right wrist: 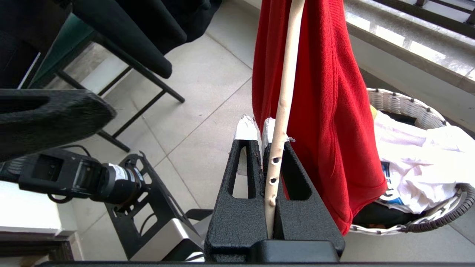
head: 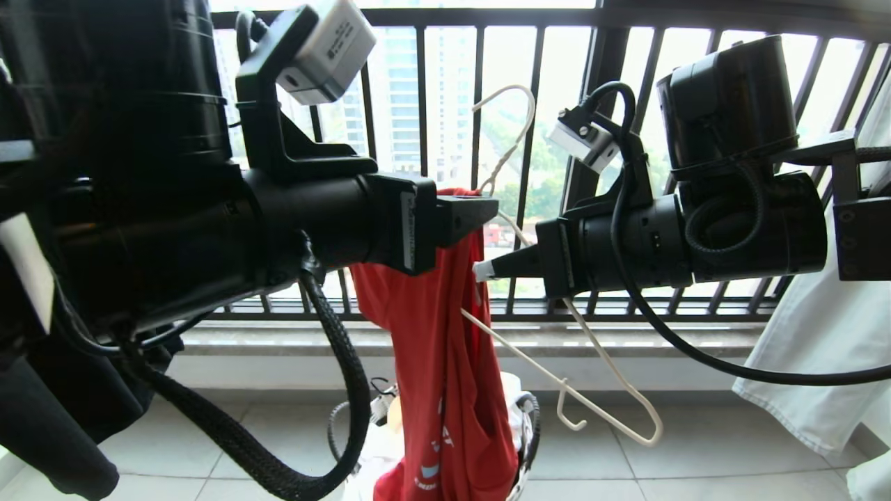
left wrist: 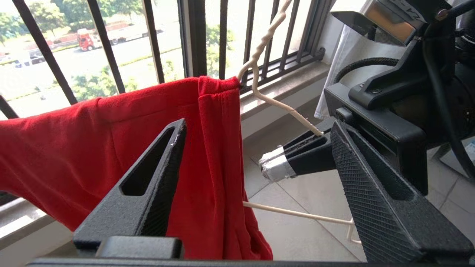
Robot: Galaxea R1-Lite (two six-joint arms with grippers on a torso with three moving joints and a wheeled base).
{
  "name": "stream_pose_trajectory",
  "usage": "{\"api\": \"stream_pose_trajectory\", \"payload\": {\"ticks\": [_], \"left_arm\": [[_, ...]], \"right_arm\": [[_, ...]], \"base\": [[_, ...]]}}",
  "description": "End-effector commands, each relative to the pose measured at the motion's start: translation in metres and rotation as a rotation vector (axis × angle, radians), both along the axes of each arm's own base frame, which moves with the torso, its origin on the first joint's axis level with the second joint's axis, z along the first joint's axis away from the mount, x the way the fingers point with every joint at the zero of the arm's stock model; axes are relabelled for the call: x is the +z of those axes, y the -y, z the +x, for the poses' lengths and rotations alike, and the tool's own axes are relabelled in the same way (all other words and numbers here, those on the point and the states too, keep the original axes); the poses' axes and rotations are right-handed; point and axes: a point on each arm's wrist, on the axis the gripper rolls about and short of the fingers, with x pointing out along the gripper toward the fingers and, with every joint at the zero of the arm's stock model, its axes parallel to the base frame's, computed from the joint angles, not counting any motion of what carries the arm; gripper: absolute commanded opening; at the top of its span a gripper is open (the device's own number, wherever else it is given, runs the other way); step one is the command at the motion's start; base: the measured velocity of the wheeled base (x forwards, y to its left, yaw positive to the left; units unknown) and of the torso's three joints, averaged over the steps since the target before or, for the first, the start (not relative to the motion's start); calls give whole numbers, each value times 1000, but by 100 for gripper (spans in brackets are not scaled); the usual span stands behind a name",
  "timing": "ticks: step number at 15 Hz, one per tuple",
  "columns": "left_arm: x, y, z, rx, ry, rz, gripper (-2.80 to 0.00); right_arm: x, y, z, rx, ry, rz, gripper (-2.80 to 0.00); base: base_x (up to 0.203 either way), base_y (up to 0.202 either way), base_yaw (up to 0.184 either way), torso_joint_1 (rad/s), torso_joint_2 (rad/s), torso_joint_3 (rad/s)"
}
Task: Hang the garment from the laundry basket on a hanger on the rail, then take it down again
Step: Hang the clothes on the clothes rack
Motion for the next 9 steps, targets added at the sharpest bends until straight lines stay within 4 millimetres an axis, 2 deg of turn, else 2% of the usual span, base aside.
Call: {"api": "stream_pose_trajectory", "payload": {"ticks": [1,5,8,9], "left_arm": [[28,-29,-19,17,-2,-25,0],[55,-70,-14,103,-90,36,0],[79,-95,-18,73,-141,52,0],[83,-99,-14,81,-169,84,-235]], "right_arm": [[-4,-1,1,17,41,48,-280],[-1,-5,3,104,92,147,-280],[6,-10,8,160,106,174,-280],[5,-12,10,191,97,180,-280]], "base": [[0,0,0,0,0,0],[0,0,0,0,0,0],[0,0,0,0,0,0],[0,0,0,0,0,0]]}}
